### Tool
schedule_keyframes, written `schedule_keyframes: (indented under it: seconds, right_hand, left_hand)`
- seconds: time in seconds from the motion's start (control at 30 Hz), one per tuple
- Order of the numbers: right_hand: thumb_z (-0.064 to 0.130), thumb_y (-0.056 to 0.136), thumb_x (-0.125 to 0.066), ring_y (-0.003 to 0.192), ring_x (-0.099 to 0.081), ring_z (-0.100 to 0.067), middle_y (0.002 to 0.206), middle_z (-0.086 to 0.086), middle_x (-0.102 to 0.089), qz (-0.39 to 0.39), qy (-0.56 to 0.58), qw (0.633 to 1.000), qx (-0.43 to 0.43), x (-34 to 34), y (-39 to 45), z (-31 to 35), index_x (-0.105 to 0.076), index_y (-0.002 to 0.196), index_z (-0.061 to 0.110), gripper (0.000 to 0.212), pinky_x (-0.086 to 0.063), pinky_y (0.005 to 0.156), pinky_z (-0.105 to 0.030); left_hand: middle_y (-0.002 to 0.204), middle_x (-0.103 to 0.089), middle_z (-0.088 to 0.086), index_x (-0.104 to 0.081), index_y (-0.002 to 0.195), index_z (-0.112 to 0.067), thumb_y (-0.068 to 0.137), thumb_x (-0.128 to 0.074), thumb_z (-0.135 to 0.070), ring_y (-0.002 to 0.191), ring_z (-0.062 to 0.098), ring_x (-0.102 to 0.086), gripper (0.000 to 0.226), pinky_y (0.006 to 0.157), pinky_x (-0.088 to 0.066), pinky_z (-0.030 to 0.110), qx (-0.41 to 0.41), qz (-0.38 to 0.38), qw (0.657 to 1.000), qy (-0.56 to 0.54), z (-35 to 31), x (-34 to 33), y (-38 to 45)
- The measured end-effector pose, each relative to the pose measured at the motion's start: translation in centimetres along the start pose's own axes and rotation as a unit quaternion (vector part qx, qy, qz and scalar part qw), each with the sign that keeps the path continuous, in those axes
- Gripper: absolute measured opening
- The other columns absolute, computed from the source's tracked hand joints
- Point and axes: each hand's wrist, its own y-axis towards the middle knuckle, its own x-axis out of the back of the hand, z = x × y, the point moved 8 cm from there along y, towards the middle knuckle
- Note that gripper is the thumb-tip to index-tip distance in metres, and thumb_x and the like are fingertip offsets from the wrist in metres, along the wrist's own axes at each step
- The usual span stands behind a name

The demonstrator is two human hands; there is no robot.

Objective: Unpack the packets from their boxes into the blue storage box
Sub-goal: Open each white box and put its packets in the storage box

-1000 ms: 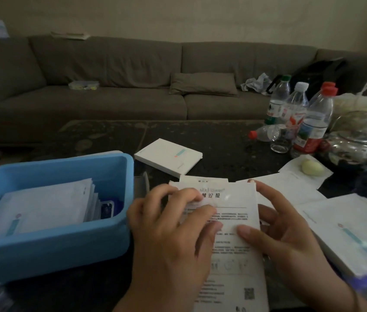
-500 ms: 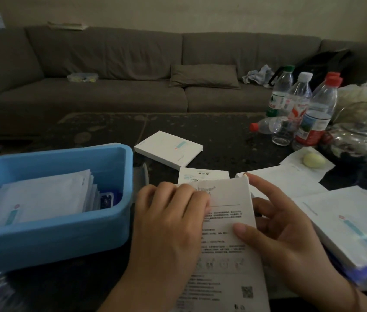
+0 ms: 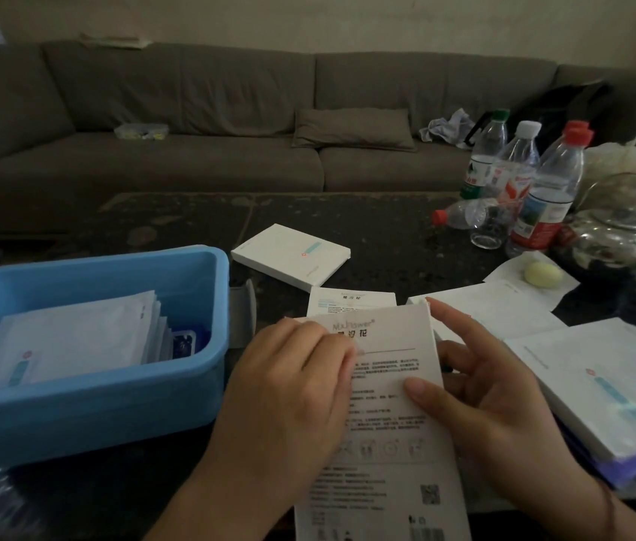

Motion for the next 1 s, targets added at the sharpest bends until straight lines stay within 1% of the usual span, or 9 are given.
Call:
schedule_keyframes:
  seconds: [0.17,0.23,0.3,0.37,0.43,0.63,0.77,0.9,1.0]
  right_hand:
    - [0.017,0.069,-0.071,0.094,-0.072,-0.027,0.110,-0.004,-0.072,0.006,-0.020,1.000,0.002,-0.5,-0.3,0.0,-0.042,0.137,0.040,0.078,-0.059,0.073,-0.048]
    - [0.019,0.069,-0.072,0.094,-0.072,-0.027,0.109,-0.003,-0.072,0.005,-0.030,0.999,0.016,-0.7,-0.5,0.1,-0.043,0.135,0.043,0.076,-0.059,0.074,-0.048]
    - [0.020,0.070,-0.072,0.093,-0.072,-0.025,0.109,-0.001,-0.072,0.010,-0.042,0.999,0.022,-1.0,-0.7,0.3,-0.043,0.135,0.045,0.076,-0.059,0.074,-0.046]
    - [0.021,0.069,-0.073,0.092,-0.073,-0.022,0.108,0.001,-0.072,0.018,-0.058,0.998,0.021,-1.4,-0.8,0.3,-0.042,0.136,0.047,0.078,-0.060,0.073,-0.043]
    - [0.022,0.068,-0.074,0.091,-0.073,-0.020,0.107,0.002,-0.072,0.026,-0.066,0.997,0.015,-1.6,-0.9,0.3,-0.042,0.135,0.050,0.079,-0.060,0.072,-0.040]
    - [0.021,0.068,-0.073,0.089,-0.073,-0.025,0.105,-0.003,-0.072,0.020,-0.054,0.998,0.010,-1.7,-1.0,-0.2,-0.044,0.137,0.045,0.078,-0.060,0.071,-0.046]
    - [0.022,0.069,-0.073,0.089,-0.073,-0.024,0.105,-0.001,-0.072,0.018,-0.063,0.998,0.009,-1.6,-1.0,-0.1,-0.044,0.137,0.045,0.077,-0.060,0.071,-0.045]
    - [0.006,0.078,-0.072,0.084,-0.074,-0.020,0.101,0.002,-0.074,0.008,-0.077,0.997,0.004,-1.7,-0.8,-0.4,-0.045,0.136,0.039,0.071,-0.061,0.068,-0.040]
    - [0.003,0.081,-0.069,0.086,-0.074,-0.019,0.101,0.004,-0.074,0.017,-0.083,0.996,0.004,-1.7,-0.5,-0.4,-0.046,0.133,0.040,0.068,-0.061,0.067,-0.037]
  left_hand:
    - [0.066,-0.067,-0.007,-0.071,0.074,-0.019,0.087,-0.048,-0.039,0.056,0.009,-0.062,0.033,0.048,-0.055,0.027,-0.008,0.090,0.995,0.029,-0.6,0.1,0.1]
    - [0.063,-0.066,-0.008,-0.070,0.071,-0.021,0.079,-0.067,-0.041,0.050,0.009,-0.061,0.022,0.042,-0.054,0.027,0.007,0.119,0.992,0.027,-1.0,0.6,0.3]
    - [0.082,-0.069,-0.011,-0.068,0.091,-0.027,0.080,-0.071,-0.044,0.065,0.007,-0.065,0.021,0.056,-0.059,0.029,0.026,0.189,0.980,0.049,-1.6,0.4,0.5]
    - [0.115,-0.059,-0.015,-0.049,0.119,-0.034,0.096,-0.045,-0.052,0.096,0.003,-0.061,0.030,0.084,-0.055,0.025,0.046,0.202,0.974,0.091,-1.3,0.1,0.1]
    - [0.125,-0.052,-0.014,-0.040,0.124,-0.033,0.100,-0.036,-0.051,0.106,0.006,-0.056,0.031,0.092,-0.051,0.026,0.052,0.230,0.963,0.127,-1.4,-0.4,0.0]
    - [0.128,-0.052,-0.011,-0.042,0.122,-0.030,0.102,-0.037,-0.048,0.110,0.009,-0.055,0.027,0.091,-0.050,0.027,0.023,0.247,0.955,0.163,-1.7,-0.8,-0.3]
    - [0.120,-0.051,-0.013,-0.040,0.118,-0.032,0.101,-0.033,-0.049,0.098,0.004,-0.050,0.025,0.083,-0.043,0.017,0.016,0.219,0.965,0.144,-1.5,-0.6,-0.3]
    - [0.100,-0.039,-0.018,-0.034,0.101,-0.033,0.100,-0.032,-0.046,0.090,0.002,-0.041,0.014,0.080,-0.036,0.013,0.032,0.198,0.974,0.102,-1.1,-0.1,-0.1]
    - [0.095,-0.042,-0.020,-0.029,0.083,-0.033,0.097,-0.036,-0.044,0.089,0.000,-0.046,0.019,0.080,-0.042,0.010,0.080,0.178,0.981,0.011,-0.2,0.3,-0.1]
